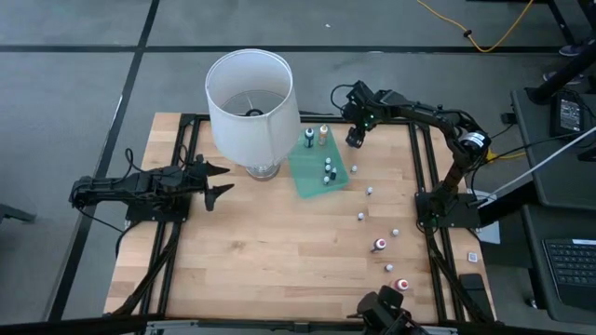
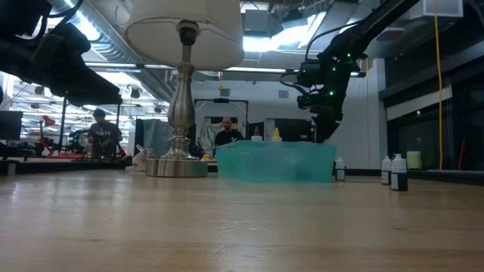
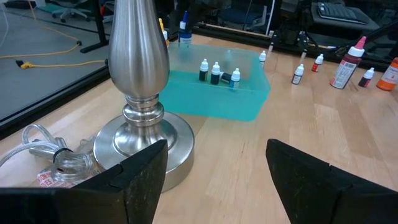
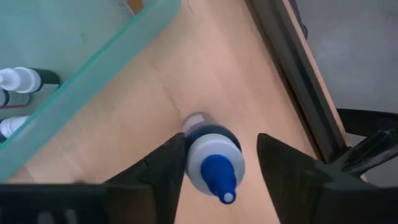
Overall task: Pick & Place food coloring
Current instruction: Put the large blue food coloring bottle into the green bin
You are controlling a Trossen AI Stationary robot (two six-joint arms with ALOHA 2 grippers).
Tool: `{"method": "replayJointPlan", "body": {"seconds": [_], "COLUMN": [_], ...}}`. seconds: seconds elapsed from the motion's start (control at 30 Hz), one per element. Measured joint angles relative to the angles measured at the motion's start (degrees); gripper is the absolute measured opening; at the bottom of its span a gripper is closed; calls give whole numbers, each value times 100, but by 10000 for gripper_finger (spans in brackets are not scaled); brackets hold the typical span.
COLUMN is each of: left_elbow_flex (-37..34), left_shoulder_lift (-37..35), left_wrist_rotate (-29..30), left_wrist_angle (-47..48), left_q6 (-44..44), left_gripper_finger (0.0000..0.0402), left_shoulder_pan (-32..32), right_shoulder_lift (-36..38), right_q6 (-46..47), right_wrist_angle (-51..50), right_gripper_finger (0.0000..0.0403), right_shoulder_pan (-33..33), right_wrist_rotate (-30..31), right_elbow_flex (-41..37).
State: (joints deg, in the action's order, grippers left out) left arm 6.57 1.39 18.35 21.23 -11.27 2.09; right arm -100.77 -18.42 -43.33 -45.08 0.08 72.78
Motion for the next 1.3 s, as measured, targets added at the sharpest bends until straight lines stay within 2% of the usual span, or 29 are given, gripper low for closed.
{"method": "replayJointPlan", "body": {"seconds": [0.27,0.47,0.63,0.8,1.07,1.3], "left_elbow_flex": [0,0,0,0,0,0], "left_shoulder_lift": [2,0,2,1,2,2], "left_wrist_rotate": [0,-2,0,-2,-2,-2], "left_wrist_angle": [0,-1,-1,0,0,0], "left_q6": [0,0,-1,-1,0,0], "left_gripper_finger": [266,269,266,267,267,267], "left_shoulder_pan": [0,2,0,1,0,2], "right_shoulder_lift": [4,62,125,222,461,616], "right_q6": [98,335,469,464,607,617], "right_wrist_angle": [-217,-330,-560,-707,-936,-1737], "right_gripper_finger": [123,123,139,123,130,124], "right_shoulder_pan": [0,-2,-2,15,99,234], "right_wrist_rotate": [-13,-11,4,2,6,29], "right_elbow_flex": [8,0,-10,-17,-14,490]}}
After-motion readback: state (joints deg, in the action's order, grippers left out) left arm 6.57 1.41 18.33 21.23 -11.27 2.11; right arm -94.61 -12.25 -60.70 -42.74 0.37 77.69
